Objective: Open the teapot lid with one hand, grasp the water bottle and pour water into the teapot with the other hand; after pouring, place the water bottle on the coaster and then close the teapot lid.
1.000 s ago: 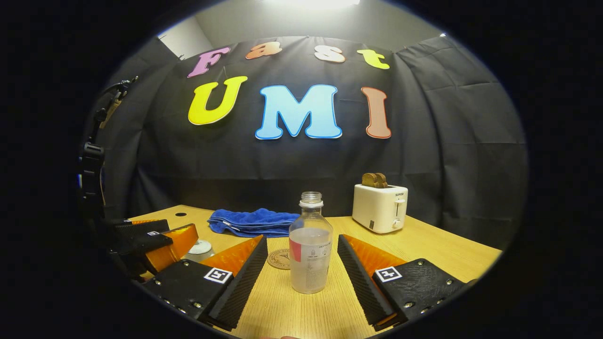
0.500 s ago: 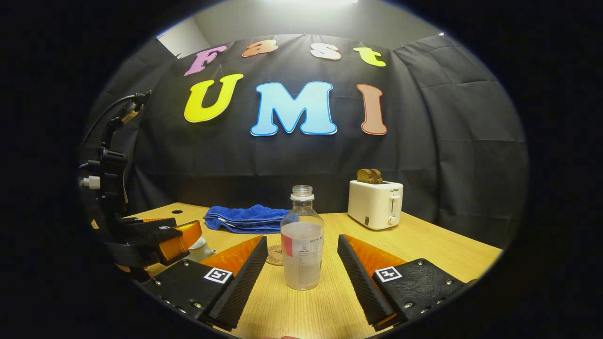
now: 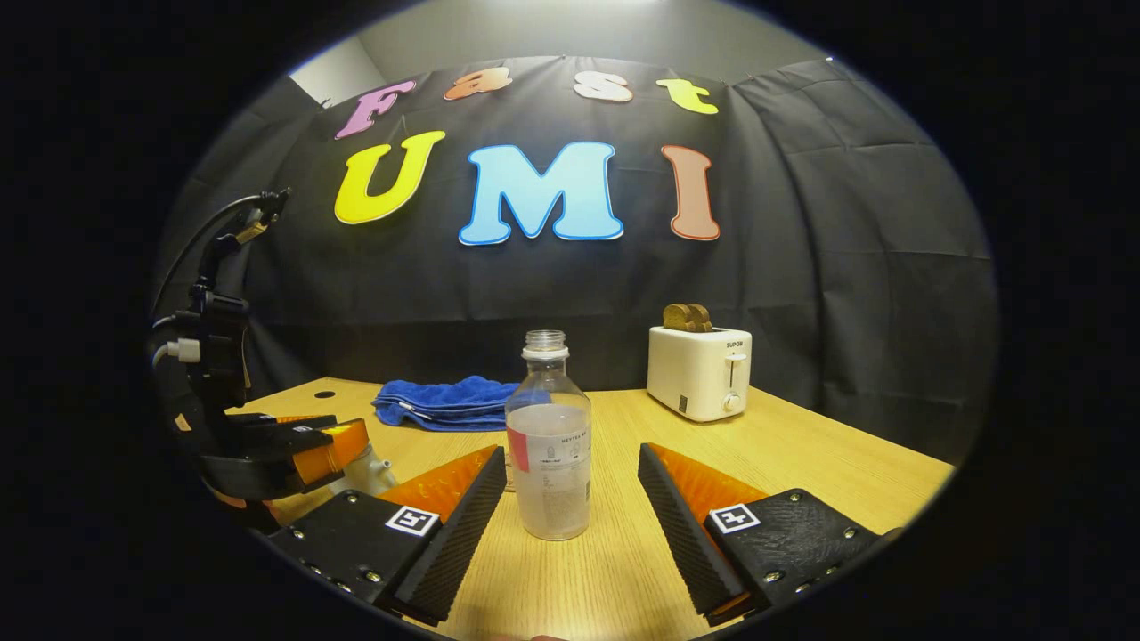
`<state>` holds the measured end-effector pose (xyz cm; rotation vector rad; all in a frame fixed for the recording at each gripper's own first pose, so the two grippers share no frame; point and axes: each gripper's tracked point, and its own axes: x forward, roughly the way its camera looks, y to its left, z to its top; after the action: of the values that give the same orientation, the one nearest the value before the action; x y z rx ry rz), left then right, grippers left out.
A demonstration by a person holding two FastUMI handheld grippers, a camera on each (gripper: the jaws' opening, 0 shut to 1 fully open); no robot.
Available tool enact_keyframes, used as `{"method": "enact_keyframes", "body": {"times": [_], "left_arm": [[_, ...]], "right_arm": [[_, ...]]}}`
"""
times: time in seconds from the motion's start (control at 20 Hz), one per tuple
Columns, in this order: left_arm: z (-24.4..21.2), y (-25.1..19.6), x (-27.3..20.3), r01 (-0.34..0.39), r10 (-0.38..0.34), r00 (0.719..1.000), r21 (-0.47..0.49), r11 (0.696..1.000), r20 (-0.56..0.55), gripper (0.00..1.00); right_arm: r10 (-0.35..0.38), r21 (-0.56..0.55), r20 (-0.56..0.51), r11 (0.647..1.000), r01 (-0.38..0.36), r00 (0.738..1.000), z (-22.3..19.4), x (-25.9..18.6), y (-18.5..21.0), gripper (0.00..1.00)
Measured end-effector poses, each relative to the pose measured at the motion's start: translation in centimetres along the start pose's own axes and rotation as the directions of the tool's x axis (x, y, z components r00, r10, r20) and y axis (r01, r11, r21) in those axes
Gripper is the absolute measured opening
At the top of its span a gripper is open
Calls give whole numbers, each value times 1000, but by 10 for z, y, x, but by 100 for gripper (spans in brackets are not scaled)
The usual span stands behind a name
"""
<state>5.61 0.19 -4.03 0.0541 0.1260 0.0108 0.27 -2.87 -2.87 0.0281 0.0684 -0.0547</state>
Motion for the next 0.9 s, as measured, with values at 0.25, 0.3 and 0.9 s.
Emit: {"method": "enact_keyframes", "body": {"times": [0.25,0.3,0.9], "left_arm": [[2,6,0,-45,45,999,60,997,0,31],[-1,6,4,-48,48,999,66,997,-1,31],[19,7,1,8,-7,999,-25,1000,35,8]], "right_arm": [[-6,26,-20,1000,7,1000,-6,3,-5,95],[-7,31,-24,1000,8,1000,-7,3,-6,95],[21,22,-27,1000,-20,999,-8,6,2,95]]}}
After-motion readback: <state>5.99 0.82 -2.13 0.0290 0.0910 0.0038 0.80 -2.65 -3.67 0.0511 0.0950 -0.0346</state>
